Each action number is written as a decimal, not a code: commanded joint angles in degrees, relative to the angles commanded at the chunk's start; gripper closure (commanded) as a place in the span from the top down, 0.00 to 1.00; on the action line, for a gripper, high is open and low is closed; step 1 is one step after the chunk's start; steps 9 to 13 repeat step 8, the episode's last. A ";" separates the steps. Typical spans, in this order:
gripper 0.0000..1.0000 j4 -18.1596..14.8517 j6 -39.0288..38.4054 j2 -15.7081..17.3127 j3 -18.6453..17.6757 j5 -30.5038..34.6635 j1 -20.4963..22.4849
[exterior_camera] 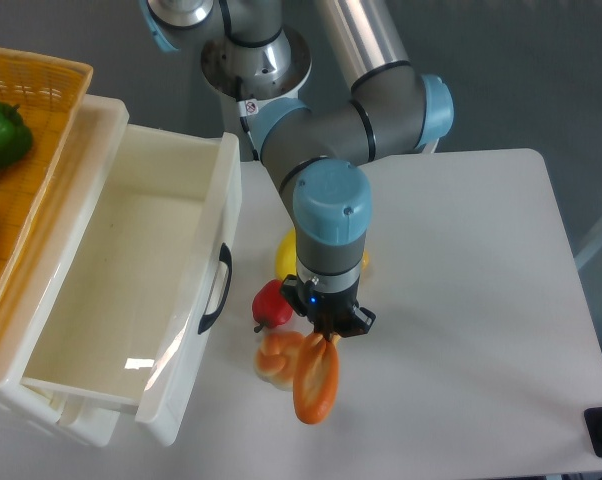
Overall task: Pick up the long bread
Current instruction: 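Lift the baguette up off the table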
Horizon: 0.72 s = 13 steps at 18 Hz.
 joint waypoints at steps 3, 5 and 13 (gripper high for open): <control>0.00 -1.23 0.97 0.27 0.09 0.09 0.18; 0.00 -2.29 3.08 0.62 0.09 0.00 0.35; 0.00 -2.64 3.17 1.23 -0.52 0.09 0.53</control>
